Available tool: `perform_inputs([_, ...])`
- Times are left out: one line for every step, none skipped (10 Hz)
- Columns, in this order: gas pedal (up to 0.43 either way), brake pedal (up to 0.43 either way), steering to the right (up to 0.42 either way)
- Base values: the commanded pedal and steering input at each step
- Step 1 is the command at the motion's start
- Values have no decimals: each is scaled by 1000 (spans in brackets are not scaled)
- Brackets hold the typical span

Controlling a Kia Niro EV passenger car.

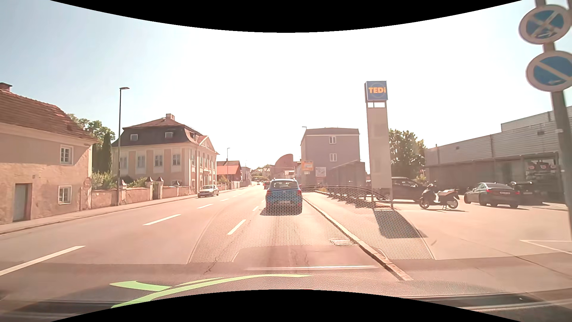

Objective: Follow the waypoints while adhering to traffic rules and regulations

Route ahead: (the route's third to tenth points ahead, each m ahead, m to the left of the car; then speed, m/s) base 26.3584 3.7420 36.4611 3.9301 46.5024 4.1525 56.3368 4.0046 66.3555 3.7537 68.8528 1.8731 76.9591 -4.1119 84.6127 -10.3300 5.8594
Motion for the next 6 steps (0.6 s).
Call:
perform_inputs([67, 0, -5])
perform_inputs([67, 0, -5])
perform_inputs([67, 0, -5])
perform_inputs([79, 0, -5])
perform_inputs([79, 0, -5])
perform_inputs([87, 0, -5])
